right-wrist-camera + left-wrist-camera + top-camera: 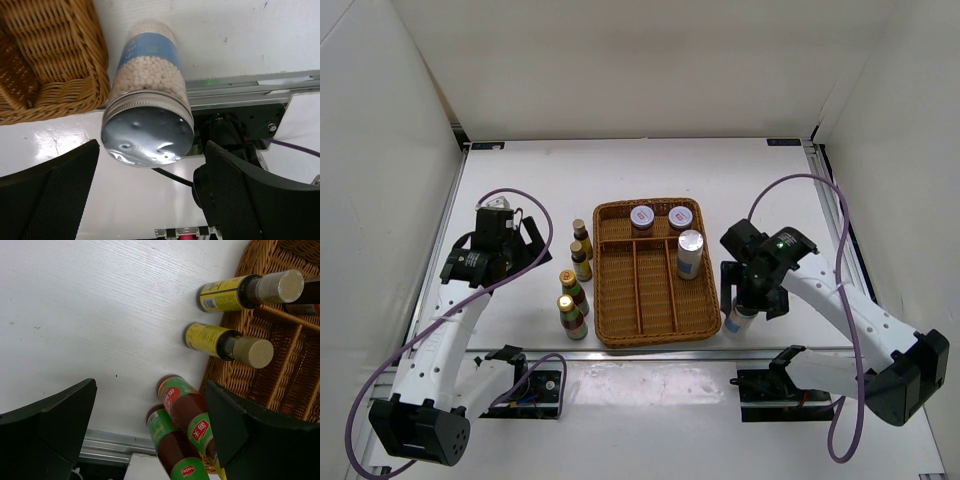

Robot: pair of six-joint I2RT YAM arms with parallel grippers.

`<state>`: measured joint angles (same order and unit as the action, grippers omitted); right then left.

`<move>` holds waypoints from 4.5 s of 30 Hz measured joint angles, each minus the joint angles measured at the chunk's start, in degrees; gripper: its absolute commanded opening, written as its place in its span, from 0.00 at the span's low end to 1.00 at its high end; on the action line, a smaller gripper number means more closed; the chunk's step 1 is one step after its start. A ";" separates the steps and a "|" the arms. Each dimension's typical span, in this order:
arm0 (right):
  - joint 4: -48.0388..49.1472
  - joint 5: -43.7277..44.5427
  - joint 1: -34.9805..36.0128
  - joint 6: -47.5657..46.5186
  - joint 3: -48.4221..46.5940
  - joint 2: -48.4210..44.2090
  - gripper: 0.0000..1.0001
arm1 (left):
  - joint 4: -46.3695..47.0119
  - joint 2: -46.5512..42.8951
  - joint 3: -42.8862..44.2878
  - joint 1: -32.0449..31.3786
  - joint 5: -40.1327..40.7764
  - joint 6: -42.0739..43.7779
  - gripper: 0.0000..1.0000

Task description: Organize the condiment bottles

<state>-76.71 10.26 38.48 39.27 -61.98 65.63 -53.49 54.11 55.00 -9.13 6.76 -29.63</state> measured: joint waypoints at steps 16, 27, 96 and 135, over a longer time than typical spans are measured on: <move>1.84 0.68 0.00 2.21 2.95 3.21 0.73 | 0.00 0.00 -0.02 0.00 -0.15 0.00 1.00; 2.34 3.06 0.00 1.90 1.46 4.39 0.07 | 0.00 0.00 -0.02 0.00 -0.17 0.04 1.00; 13.97 -1.29 10.62 -7.61 -9.29 12.70 0.00 | 0.02 1.29 0.22 0.00 0.04 1.90 1.00; 38.69 16.33 19.34 -6.16 14.08 -3.80 0.31 | 0.02 2.43 0.68 0.00 0.07 2.51 1.00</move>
<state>-38.02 26.59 57.82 33.10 -47.90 61.82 -53.47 56.53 55.68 -9.13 6.83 -27.11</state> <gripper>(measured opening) 0.657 0.996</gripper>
